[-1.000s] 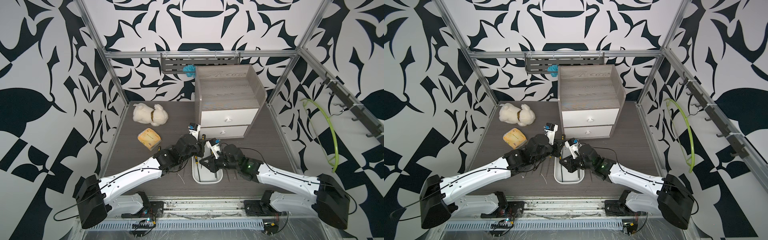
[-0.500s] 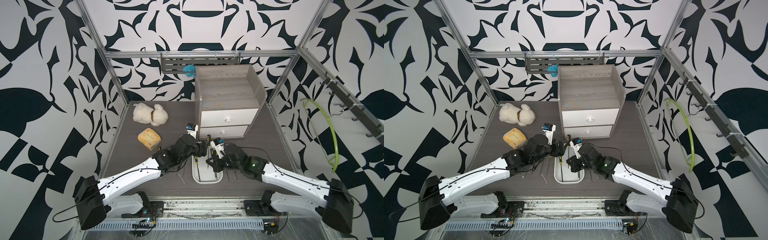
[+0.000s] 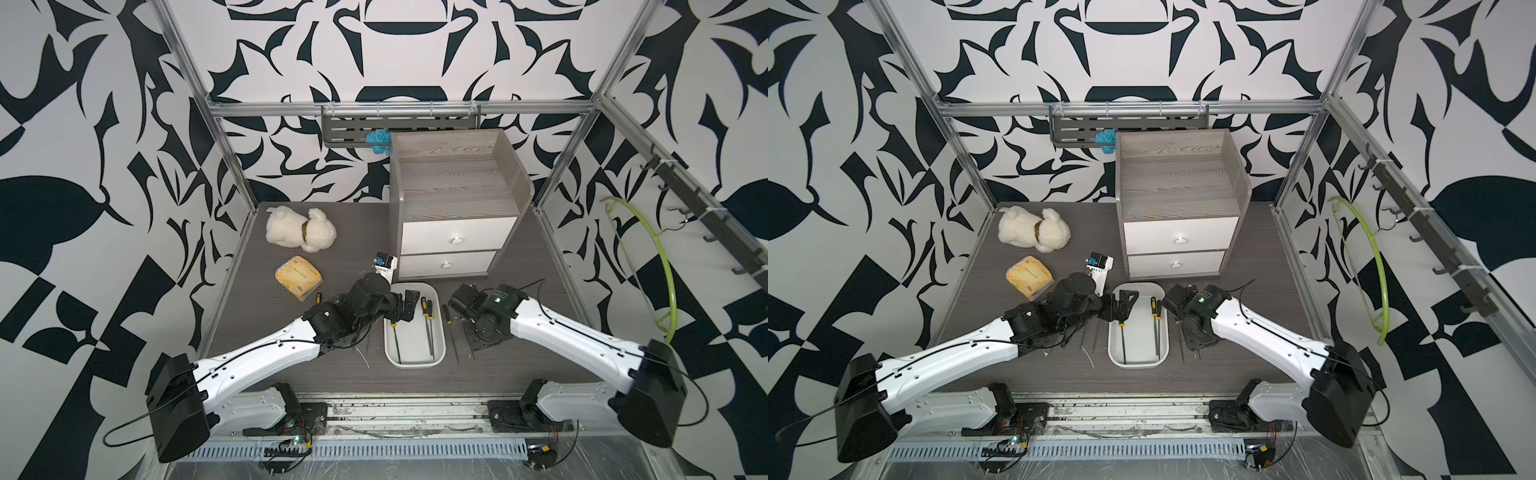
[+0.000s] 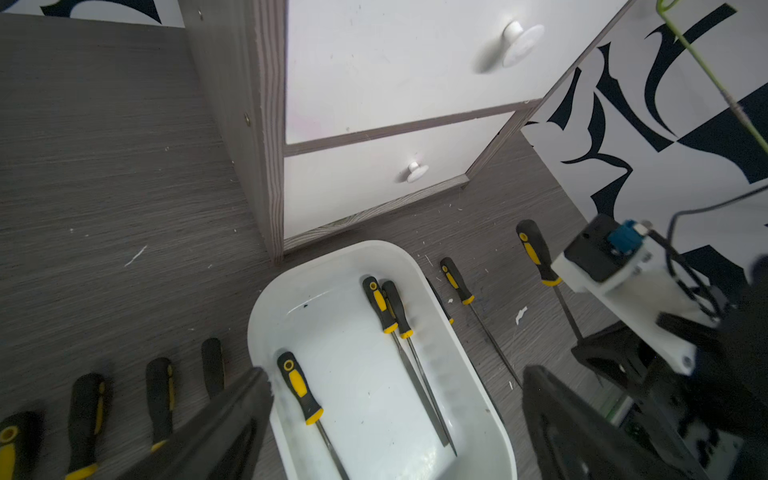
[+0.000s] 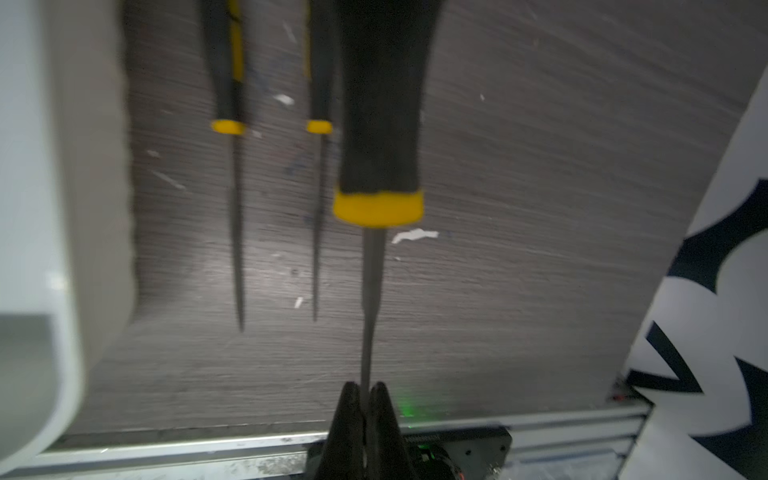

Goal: Take the file tool out of the storage box
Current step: Place the file tool at the center of the board.

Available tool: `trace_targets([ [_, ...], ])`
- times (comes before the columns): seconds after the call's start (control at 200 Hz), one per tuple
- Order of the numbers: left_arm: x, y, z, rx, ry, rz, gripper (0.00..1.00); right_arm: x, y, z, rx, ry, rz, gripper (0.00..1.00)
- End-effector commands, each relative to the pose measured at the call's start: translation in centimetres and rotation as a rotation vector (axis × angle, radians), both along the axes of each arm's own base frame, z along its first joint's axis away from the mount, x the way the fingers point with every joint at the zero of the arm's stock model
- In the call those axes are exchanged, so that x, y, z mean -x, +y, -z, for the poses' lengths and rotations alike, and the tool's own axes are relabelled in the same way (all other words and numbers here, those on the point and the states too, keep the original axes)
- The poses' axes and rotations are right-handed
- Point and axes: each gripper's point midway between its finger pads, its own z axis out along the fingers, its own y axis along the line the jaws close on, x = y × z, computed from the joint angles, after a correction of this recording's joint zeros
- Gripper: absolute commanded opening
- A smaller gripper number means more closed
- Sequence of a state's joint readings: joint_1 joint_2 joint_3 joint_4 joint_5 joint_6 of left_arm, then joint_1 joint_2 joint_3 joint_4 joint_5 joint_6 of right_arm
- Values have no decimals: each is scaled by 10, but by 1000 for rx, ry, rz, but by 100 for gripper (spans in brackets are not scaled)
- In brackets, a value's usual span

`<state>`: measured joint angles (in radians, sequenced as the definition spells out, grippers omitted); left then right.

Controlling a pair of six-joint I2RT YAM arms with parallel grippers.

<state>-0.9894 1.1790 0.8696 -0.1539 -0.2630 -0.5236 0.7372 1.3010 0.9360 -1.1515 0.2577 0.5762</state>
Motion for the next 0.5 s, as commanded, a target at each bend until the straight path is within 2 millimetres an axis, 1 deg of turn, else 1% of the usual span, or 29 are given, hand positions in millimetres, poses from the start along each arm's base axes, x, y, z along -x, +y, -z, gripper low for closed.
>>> trace_targets([
  [0.0, 3, -6, -7, 7, 17, 30, 99, 8, -18, 9, 40, 114, 10, 0],
  [0.11, 4, -6, -5, 5, 27, 30, 99, 1, -12, 22, 31, 152, 3, 0],
  [0.12, 4, -6, -5, 6, 28, 30, 99, 3, -8, 24, 9, 168, 6, 0],
  [0.15, 5, -6, -5, 4, 31, 31, 99, 4, -6, 29, 0, 191, 9, 0],
  [0.25, 5, -6, -3, 2, 40, 30, 99, 8, -9, 48, 20, 275, 32, 0],
  [0.3, 5, -7, -2, 0, 46, 32, 99, 9, -11, 54, 45, 300, 37, 0],
  [0.395, 6, -9, -1, 5, 61, 33, 99, 4, -9, 61, 43, 298, 35, 0],
  [0.495, 9, -14, 1, 21, 84, 53, 99, -2, -14, 62, 57, 287, 54, 0],
])
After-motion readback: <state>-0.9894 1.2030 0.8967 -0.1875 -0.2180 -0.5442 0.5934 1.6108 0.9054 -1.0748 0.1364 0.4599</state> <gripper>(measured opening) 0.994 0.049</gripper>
